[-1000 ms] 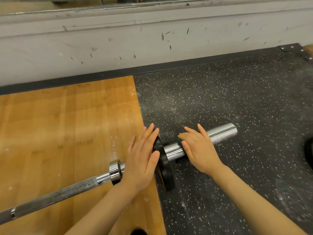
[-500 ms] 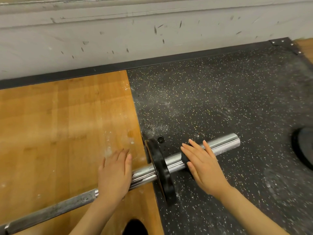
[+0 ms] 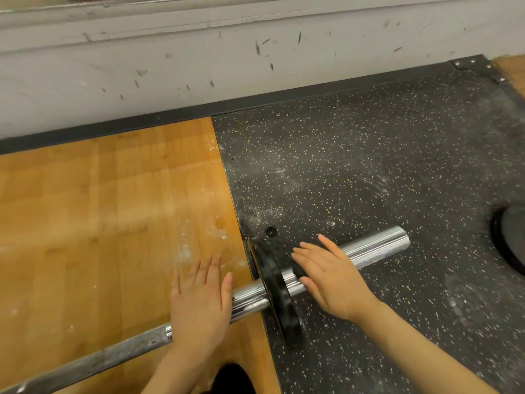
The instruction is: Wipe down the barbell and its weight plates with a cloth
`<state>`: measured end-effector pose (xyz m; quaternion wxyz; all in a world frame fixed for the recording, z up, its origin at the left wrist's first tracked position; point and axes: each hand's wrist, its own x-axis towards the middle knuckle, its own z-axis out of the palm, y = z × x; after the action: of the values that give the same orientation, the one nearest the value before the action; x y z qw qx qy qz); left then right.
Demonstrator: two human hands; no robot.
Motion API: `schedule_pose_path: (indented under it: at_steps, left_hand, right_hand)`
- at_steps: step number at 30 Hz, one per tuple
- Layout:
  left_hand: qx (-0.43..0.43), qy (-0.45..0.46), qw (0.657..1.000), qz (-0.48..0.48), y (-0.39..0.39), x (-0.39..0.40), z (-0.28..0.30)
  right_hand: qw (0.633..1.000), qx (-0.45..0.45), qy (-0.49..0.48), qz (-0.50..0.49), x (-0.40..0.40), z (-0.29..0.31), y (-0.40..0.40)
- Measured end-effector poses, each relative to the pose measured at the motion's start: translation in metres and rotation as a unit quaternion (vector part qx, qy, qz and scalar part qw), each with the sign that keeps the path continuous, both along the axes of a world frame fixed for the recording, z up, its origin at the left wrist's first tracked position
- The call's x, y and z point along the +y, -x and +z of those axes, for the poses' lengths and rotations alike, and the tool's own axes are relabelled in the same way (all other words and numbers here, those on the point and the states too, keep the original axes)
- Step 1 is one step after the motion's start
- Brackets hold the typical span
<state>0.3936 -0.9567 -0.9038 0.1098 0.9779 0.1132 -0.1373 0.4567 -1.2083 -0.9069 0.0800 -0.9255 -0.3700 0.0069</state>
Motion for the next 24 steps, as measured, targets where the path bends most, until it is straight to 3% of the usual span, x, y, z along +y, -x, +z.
schedule_pose_path:
  at_steps: [7, 17, 24]
  left_hand:
    - [-0.007, -0.008, 1.000, -0.024, 0.008, -0.003, -0.001]
    - [0.015, 0.024, 0.999, -0.045, 0.016, -0.007, 0.007]
    - [-0.009, 0.015, 0.999, -0.042, 0.015, -0.004, 0.003]
  right_hand:
    - [0.999, -0.007, -0.019, -0.042, -0.019, 0.002, -0.001]
    - [0.997, -0.033, -0.049, 0.056, 0.003, -0.016, 0.017]
    - [0.997, -0.069, -0.038, -0.009, -0.041, -0.015, -0.008]
